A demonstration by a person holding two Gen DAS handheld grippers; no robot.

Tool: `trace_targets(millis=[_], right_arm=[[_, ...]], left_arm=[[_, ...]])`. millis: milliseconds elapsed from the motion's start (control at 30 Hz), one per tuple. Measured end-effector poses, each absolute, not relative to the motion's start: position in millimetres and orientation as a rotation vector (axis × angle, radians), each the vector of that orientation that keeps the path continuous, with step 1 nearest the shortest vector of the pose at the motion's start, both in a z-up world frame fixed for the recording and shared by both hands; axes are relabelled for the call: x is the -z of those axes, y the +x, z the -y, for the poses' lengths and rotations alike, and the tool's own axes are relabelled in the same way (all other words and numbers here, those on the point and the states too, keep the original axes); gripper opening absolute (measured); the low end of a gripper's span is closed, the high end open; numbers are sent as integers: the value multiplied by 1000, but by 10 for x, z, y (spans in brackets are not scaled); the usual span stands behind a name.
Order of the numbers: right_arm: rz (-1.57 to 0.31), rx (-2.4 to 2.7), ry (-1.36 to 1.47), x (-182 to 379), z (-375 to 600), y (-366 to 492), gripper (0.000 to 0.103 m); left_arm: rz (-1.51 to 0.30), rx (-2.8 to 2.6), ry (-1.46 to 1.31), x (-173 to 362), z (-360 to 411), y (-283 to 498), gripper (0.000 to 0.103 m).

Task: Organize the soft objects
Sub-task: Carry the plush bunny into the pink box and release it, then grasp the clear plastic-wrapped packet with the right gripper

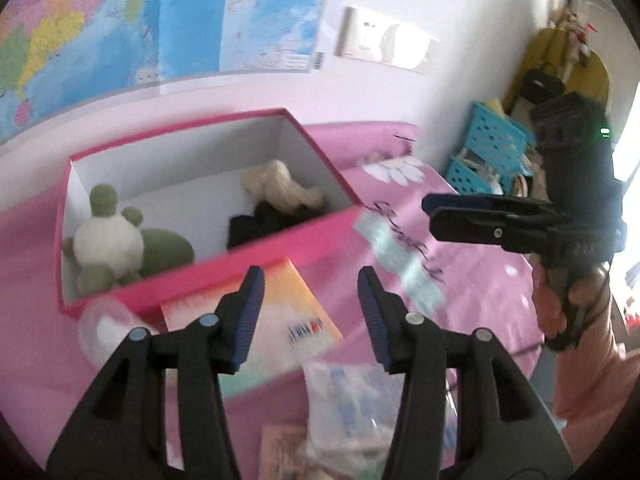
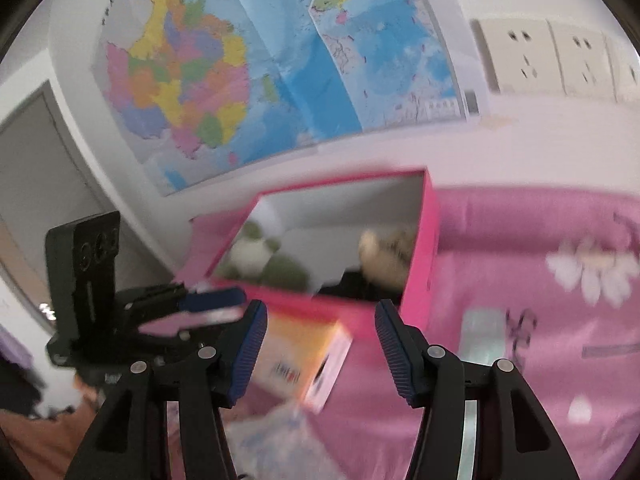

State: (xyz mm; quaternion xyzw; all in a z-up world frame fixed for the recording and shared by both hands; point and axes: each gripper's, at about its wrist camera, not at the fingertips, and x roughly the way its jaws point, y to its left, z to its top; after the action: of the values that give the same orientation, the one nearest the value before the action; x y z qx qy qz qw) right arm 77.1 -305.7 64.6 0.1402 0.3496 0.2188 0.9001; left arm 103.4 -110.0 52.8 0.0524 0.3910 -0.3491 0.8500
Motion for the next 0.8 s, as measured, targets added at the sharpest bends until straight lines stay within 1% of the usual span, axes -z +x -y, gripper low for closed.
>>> trace_targets(millis=[100,233,333,500,700,800], right_arm=[[-777,-479,351,-493,3159,537,58],[-885,-454,409,-146,3281,217,59],[-966,-455,483,158,3327,20,59],[-1064,-474,570,569,3255,-177,59],[-1087,-517,608,678,3121,-182,59],[-1064,-526,620,692,3051,-177,59]], left_arm=[[-856,758,148,-398,1104,871,51],[-931,759,191,-151,1079,741,51],[-1018,752,183,74,1057,750,51],[-1085,763,169,252,1025,722,51],[-1150,814,142,351,1035,720,51],[-1179,853,123,377,1061,729,54]])
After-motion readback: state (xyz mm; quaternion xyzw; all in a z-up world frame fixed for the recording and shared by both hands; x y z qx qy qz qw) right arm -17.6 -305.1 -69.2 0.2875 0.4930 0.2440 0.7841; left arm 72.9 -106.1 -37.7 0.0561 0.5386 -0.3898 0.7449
